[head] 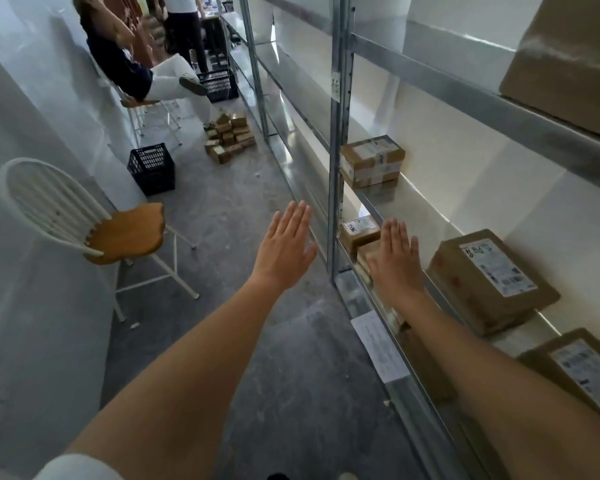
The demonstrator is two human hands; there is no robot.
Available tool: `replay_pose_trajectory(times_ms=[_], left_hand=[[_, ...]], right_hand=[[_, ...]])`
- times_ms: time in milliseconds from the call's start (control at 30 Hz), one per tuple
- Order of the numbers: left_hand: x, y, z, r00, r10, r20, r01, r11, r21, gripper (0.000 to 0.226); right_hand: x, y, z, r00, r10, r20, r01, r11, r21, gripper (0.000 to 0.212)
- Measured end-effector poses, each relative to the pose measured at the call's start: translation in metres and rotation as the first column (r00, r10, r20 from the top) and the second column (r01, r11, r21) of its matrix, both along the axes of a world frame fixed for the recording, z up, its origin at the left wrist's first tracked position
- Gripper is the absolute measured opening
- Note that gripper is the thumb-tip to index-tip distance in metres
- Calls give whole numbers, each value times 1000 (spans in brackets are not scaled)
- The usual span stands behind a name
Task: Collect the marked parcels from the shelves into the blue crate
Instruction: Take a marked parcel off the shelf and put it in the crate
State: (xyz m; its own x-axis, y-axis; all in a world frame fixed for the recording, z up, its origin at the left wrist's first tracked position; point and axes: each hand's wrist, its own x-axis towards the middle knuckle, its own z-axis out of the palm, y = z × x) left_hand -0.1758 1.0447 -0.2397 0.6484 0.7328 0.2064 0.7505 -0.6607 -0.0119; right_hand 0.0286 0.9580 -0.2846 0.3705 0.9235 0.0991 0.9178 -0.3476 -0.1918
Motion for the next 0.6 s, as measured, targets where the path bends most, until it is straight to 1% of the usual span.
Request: replay_pose_trajectory(times_ms=[67,167,267,433,600], left_hand=[[-3,29,-4,1000,-6,0,6,1000,-1,67],[-11,75,-15,1000,-9,-26,9,1000,-14,67],[-20,119,-28,997,-48,-53,47,999,-20,66],[-22,188,-45,972,-189,-139,187,982,-30,66],[5,243,-66,938,-309,-157,293,949,-119,67]], right_hand=[[-2,26,-8,999,3,-47,-3,1000,11,73],[-12,65,-26,1000,1,-27,-1,1000,-9,73],[-23,99,-45,999,-34,-21,33,998,-50,74],[-34,137,-68,996,-83,22,85,990,-111,73],[-36,169,-90,987,-158,-36,151,979,-137,72]])
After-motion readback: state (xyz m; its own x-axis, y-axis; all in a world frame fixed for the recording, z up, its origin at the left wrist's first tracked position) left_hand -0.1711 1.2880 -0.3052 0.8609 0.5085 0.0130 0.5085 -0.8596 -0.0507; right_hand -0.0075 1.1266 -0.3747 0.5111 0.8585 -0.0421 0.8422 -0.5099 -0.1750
